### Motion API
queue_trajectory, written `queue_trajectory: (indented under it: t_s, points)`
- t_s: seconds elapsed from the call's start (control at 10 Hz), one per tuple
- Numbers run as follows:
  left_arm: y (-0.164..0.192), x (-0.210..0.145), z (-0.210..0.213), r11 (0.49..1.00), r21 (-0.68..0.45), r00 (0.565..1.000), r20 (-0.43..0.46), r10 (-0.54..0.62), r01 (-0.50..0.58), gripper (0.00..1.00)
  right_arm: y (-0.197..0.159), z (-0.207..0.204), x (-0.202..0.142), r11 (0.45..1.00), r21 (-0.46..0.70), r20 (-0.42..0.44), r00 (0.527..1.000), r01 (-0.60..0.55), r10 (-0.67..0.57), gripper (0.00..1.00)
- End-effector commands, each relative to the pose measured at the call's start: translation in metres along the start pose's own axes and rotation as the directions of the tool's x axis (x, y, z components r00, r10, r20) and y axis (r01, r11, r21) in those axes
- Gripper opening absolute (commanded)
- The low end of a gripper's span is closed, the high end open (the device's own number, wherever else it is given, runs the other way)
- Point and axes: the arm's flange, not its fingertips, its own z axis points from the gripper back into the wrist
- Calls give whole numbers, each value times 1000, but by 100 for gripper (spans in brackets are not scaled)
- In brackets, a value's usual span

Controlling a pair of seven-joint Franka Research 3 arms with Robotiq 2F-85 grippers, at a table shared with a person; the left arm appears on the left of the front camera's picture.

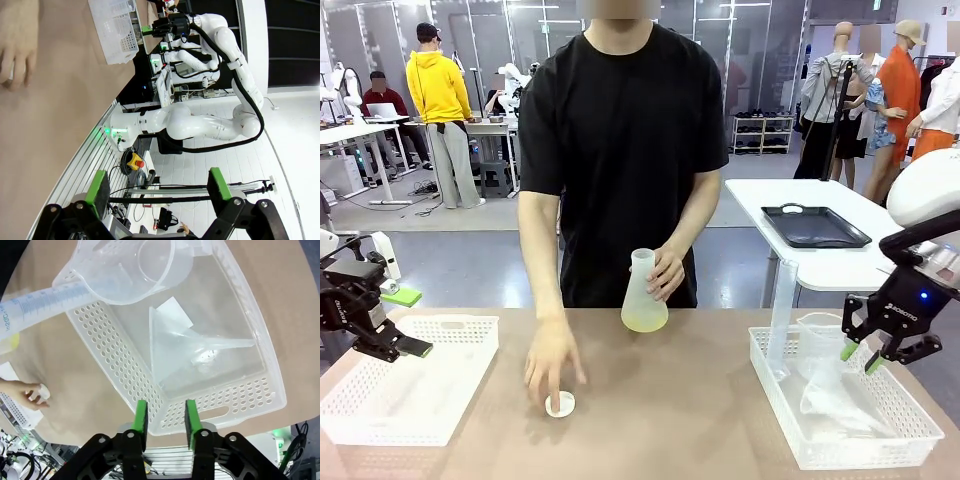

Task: Prepare the solutions needed for the experiment.
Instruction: Once the solution is in the Big flask , pick up the Plastic Funnel and place it back into the right Organizing basket, then when the human places the Big flask in the center of the table, pick up the Big flask and place it in the left Organizing basket.

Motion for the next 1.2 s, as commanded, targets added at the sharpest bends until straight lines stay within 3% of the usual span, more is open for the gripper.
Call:
queue_trajectory:
  t_s: [0.0,0.9,1.1]
  points:
    - [-2,-1,-1,1000,-20,1000,4,-9,9,100,-3,3,1,1000,6,9,1000,3,-3,44]
    - [-2,-1,-1,1000,-20,1000,4,-9,9,100,-2,1,1,1000,3,1,1000,4,-4,44]
    - [-2,-1,-1,1000,-20,1000,4,-9,9,100,15,52,-61,978,169,122,987,-125,105,44]
